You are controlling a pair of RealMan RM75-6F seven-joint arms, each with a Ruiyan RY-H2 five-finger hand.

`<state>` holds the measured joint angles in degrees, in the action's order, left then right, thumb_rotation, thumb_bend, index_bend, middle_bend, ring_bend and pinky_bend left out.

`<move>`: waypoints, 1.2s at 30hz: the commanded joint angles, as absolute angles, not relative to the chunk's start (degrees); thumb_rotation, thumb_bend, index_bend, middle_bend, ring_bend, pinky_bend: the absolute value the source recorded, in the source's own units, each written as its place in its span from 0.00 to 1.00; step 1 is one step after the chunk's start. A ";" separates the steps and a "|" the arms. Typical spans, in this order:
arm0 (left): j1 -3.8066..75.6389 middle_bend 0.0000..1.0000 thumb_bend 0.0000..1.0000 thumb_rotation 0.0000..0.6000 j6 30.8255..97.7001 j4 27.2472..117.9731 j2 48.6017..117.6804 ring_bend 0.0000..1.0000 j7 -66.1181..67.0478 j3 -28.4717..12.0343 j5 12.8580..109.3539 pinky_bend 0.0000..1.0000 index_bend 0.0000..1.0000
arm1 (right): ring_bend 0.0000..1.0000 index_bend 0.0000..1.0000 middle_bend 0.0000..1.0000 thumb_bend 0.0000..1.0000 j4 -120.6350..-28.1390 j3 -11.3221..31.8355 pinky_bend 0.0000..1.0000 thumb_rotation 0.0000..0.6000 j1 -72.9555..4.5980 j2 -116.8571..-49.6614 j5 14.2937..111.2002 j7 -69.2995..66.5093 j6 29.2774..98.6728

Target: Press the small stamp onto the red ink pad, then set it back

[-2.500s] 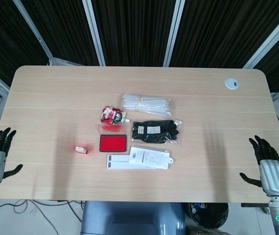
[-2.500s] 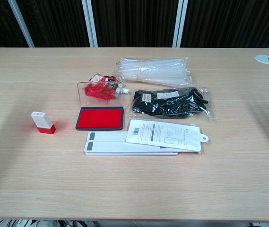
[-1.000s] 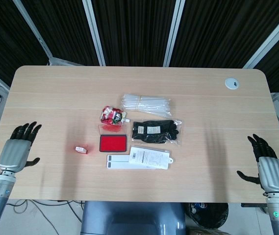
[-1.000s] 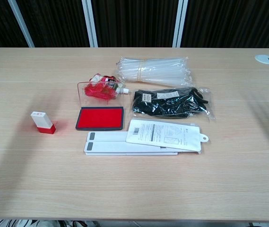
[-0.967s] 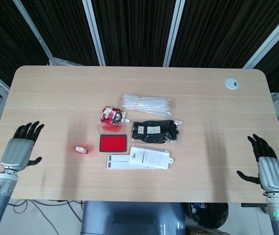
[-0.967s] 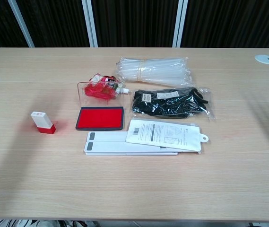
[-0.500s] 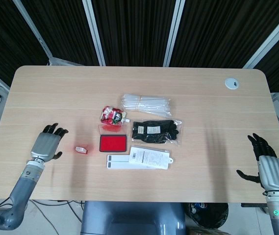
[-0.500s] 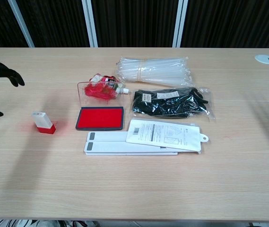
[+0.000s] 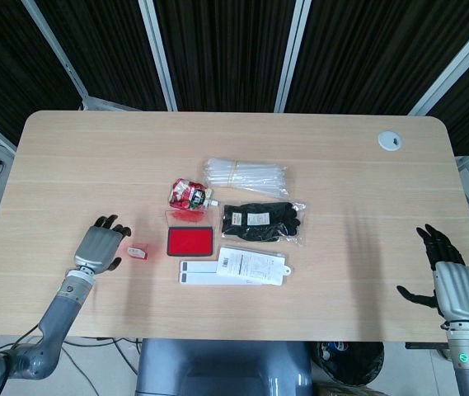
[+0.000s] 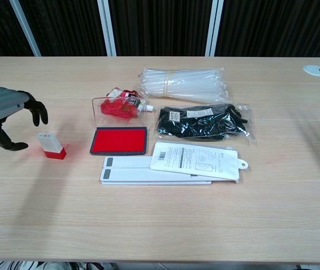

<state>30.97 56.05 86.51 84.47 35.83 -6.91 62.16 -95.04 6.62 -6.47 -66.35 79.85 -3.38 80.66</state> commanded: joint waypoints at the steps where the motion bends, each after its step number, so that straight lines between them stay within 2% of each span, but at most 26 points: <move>1: 31.50 0.36 0.25 1.00 55.85 86.06 85.10 0.10 35.77 -6.72 62.14 0.17 0.35 | 0.00 0.00 0.00 0.07 -95.15 6.63 0.16 1.00 -6.44 -66.34 79.81 -3.44 80.69; 13: 33.21 0.38 0.25 1.00 55.43 85.22 86.93 0.11 36.45 -5.92 61.52 0.17 0.40 | 0.00 0.00 0.00 0.07 -95.29 6.63 0.16 1.00 -6.40 -66.21 79.63 -3.89 80.59; 18: 33.79 0.42 0.29 1.00 55.27 84.88 87.51 0.12 36.79 -5.65 61.33 0.17 0.44 | 0.00 0.00 0.00 0.07 -95.29 6.64 0.16 1.00 -6.39 -66.21 79.52 -4.03 80.54; 36: 35.10 0.46 0.36 1.00 55.21 83.18 88.79 0.15 36.43 -4.47 61.10 0.18 0.48 | 0.00 0.00 0.00 0.07 -95.45 6.71 0.16 1.00 -6.32 -66.25 79.33 -4.25 80.64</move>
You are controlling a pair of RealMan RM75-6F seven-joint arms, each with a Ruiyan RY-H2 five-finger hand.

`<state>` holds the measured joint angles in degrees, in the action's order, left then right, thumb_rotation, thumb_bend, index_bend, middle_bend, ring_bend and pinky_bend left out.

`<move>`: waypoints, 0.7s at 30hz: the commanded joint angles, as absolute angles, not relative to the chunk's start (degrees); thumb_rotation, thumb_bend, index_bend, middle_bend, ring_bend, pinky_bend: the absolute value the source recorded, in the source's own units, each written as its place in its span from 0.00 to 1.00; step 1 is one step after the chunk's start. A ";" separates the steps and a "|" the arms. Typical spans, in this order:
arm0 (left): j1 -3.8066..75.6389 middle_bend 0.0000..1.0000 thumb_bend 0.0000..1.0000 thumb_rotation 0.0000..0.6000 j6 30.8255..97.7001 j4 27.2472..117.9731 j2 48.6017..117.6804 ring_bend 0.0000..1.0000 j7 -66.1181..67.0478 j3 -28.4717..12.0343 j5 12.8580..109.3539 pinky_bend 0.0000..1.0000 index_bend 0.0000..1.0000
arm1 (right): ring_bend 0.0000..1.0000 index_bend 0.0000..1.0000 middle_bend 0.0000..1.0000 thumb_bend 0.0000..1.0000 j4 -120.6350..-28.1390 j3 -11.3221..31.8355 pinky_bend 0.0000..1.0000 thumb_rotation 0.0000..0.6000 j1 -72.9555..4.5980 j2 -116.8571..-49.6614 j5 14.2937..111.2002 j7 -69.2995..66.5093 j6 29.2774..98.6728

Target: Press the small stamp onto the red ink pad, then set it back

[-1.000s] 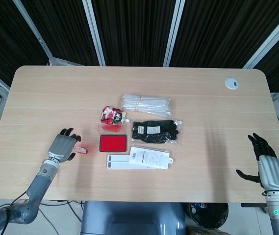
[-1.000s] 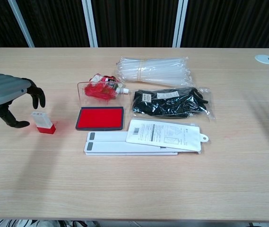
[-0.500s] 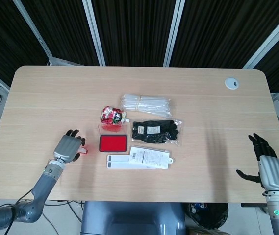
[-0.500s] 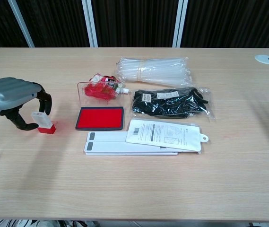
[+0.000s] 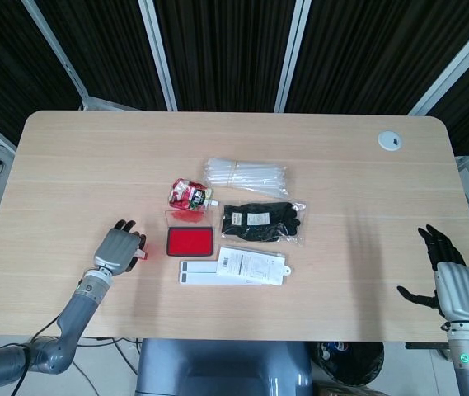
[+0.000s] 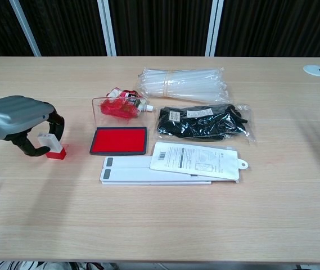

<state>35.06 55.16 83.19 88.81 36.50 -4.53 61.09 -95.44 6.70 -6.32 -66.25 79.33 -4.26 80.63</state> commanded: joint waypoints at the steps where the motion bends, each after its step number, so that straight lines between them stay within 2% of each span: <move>1: 35.11 0.47 0.37 1.00 55.23 83.16 88.77 0.15 36.40 -4.40 61.10 0.18 0.49 | 0.00 0.00 0.00 0.07 -95.45 6.70 0.16 1.00 -6.33 -66.26 79.34 -4.23 80.65; 8: 35.22 0.53 0.46 1.00 55.75 82.80 89.01 0.23 36.25 -4.09 61.13 0.26 0.55 | 0.00 0.00 0.00 0.07 -95.50 6.71 0.16 1.00 -6.30 -66.24 79.28 -4.30 80.64; 21: 34.92 0.64 0.49 1.00 61.15 85.14 89.02 0.43 36.16 -5.25 63.95 0.49 0.66 | 0.00 0.00 0.00 0.07 -95.70 6.68 0.16 1.00 -6.29 -66.18 79.15 -4.42 80.50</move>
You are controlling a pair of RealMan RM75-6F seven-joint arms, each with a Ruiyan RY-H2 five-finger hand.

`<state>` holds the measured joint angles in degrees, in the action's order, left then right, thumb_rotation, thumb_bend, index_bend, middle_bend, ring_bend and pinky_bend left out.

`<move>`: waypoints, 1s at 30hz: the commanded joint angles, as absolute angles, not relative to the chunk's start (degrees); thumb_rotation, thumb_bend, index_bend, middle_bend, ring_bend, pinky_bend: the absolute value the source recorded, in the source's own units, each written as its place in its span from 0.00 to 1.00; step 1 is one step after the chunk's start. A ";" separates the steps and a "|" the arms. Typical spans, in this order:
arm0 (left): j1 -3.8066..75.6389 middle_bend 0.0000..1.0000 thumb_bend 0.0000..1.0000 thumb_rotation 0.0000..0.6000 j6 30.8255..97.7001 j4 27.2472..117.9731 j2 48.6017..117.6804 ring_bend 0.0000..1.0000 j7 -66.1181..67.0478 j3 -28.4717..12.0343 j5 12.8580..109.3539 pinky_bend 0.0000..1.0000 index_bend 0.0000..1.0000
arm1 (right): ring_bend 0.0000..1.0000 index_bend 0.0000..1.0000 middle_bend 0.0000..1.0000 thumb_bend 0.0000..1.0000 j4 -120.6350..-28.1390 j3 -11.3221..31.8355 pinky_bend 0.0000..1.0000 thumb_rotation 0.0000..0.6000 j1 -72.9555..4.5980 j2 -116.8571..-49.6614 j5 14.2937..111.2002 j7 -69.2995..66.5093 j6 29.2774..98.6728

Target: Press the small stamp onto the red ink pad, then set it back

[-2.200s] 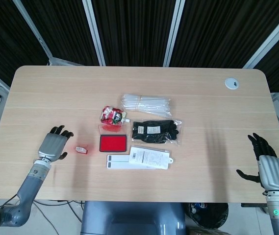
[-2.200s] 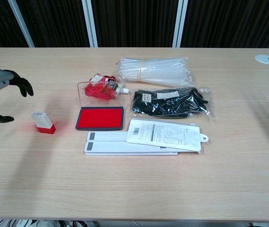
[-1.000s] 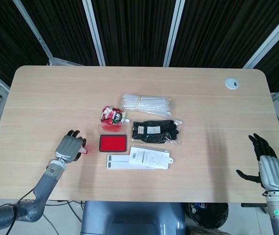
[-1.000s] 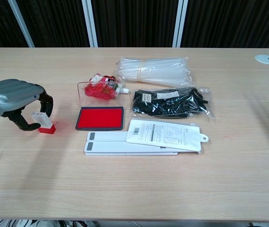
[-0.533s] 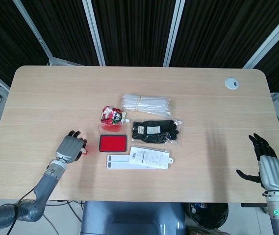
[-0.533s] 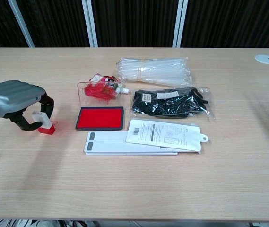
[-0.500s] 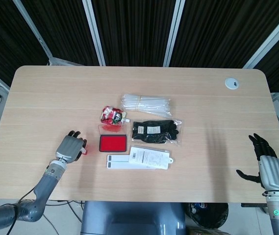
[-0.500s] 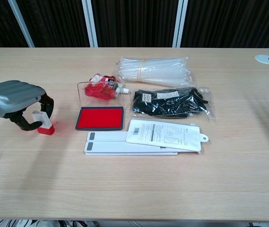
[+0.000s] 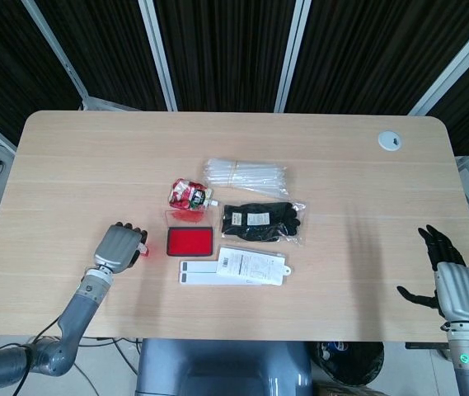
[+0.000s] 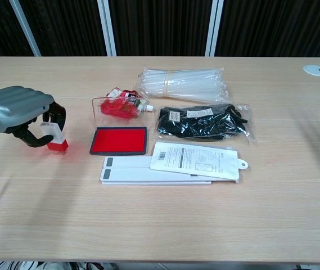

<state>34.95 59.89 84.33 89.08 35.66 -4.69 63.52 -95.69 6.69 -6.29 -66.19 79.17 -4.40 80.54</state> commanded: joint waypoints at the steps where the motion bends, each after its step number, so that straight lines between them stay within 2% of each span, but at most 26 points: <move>1: 34.93 0.65 0.49 1.00 61.72 85.36 89.13 0.45 36.55 -5.46 64.00 0.50 0.66 | 0.00 0.00 0.00 0.07 -95.71 6.68 0.16 1.00 -6.30 -66.17 79.14 -4.43 80.49; 14: 37.65 0.72 0.50 1.00 65.12 86.05 94.80 0.53 44.90 -9.29 59.53 0.58 0.72 | 0.00 0.00 0.00 0.07 -95.76 6.67 0.16 1.00 -6.35 -66.06 79.08 -4.82 80.26; 30: 42.44 0.74 0.51 1.00 66.83 81.95 103.41 0.55 54.94 -11.93 53.55 0.60 0.74 | 0.00 0.00 0.00 0.08 -95.95 6.75 0.16 1.00 -6.43 -65.91 78.60 -5.71 79.69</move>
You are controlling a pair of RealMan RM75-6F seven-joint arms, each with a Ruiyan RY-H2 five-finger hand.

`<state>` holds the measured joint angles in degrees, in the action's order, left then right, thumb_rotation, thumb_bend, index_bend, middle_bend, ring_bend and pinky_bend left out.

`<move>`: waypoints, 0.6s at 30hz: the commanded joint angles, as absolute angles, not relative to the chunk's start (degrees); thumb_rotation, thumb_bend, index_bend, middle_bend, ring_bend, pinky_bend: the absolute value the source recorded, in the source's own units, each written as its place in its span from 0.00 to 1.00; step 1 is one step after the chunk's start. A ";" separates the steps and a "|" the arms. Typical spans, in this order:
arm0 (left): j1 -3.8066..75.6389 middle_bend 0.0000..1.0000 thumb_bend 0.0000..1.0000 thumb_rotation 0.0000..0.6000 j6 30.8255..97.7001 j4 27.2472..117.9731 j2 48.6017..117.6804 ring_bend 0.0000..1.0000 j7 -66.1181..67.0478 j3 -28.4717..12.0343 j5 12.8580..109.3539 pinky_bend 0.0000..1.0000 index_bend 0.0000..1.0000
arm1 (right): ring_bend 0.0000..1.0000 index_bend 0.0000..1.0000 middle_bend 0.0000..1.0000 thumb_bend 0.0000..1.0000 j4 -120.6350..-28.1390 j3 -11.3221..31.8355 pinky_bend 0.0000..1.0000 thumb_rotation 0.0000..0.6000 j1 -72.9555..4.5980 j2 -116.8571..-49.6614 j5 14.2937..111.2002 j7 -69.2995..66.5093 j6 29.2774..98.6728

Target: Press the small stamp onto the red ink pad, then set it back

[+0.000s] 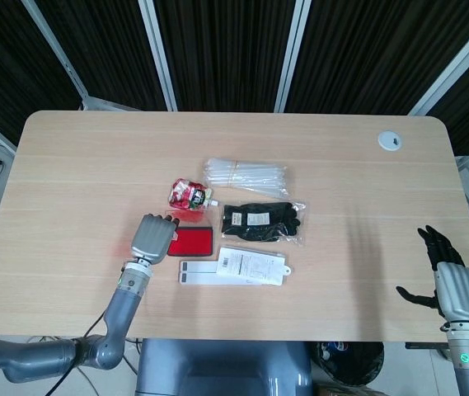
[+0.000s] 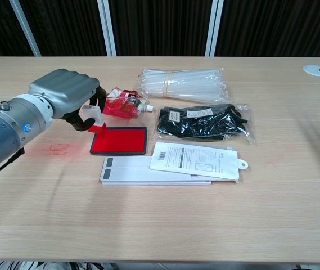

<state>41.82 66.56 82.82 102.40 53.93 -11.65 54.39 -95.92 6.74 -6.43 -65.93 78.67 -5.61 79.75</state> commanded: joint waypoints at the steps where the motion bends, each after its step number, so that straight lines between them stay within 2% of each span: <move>1: 42.71 0.74 0.51 1.00 66.94 81.39 103.99 0.55 55.45 -11.97 53.19 0.60 0.74 | 0.00 0.00 0.00 0.08 -95.97 6.75 0.16 1.00 -6.44 -65.89 78.57 -5.79 79.64; 18: 44.87 0.75 0.51 1.00 65.88 74.68 109.08 0.56 56.54 -11.85 51.03 0.60 0.75 | 0.00 0.00 0.00 0.08 -95.97 6.80 0.16 1.00 -6.47 -65.76 78.26 -6.20 79.33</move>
